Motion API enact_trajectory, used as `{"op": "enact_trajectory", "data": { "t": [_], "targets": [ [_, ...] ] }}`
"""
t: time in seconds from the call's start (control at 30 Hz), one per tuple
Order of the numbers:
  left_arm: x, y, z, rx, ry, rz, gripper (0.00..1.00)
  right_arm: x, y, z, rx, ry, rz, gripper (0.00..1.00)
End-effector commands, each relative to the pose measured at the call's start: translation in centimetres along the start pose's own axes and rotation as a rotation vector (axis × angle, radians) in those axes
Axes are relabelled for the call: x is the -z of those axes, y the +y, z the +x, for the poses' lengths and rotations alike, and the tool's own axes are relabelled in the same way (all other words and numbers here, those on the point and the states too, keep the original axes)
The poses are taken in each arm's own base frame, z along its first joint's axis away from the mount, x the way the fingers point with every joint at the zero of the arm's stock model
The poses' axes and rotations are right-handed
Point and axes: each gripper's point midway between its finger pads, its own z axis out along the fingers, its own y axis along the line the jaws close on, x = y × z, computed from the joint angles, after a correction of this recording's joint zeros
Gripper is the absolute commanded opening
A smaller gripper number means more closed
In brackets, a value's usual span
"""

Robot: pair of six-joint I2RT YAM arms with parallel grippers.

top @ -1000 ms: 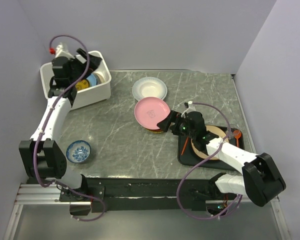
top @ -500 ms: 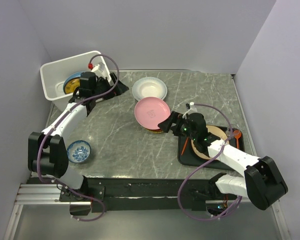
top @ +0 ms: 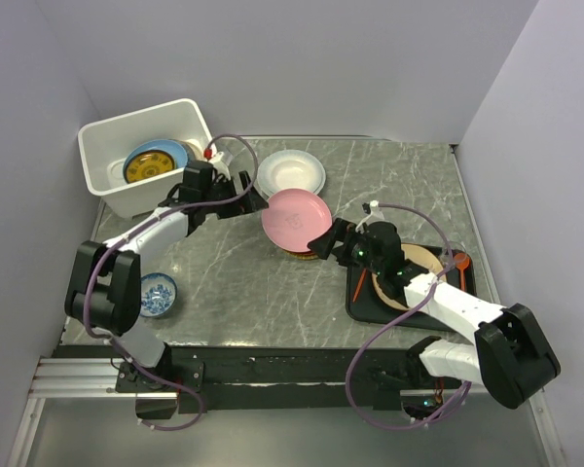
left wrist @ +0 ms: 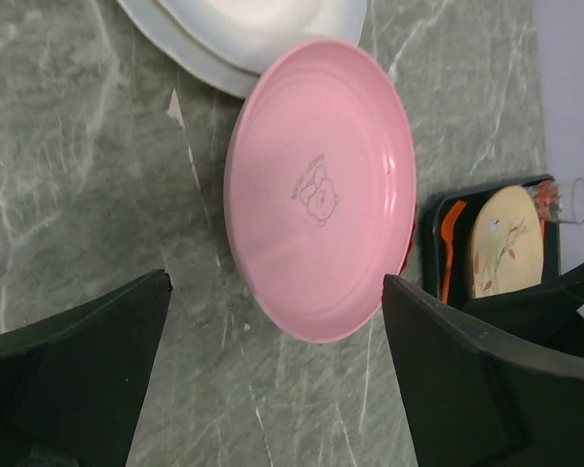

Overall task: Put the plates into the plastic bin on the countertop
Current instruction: Pick up the plate at the center of the board.

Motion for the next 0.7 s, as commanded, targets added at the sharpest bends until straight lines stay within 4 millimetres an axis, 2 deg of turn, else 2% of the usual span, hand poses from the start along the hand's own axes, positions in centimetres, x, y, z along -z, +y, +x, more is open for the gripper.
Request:
{"op": "enact_trajectory", "data": {
  "t": [0.0, 0.37, 0.67],
  "targets": [
    [-1.1, -0.5, 0.8, -0.028, 0.020, 0.047, 0.94, 0.0, 0.4, -0.5, -0.004, -0.027, -0.019, 0.99],
    [-3.4, 0.1, 3.9, 0.018, 0.096, 0.064, 0.84, 0.3, -0.3, 0.0, -0.020, -0.030, 0.000, 0.99],
    [-4.5, 0.3, 5.1, 0.022, 0.132, 0.070, 0.73, -0.3, -0.3, 0.3, -0.025, -0.015, -0.011, 0.99]
  ]
}}
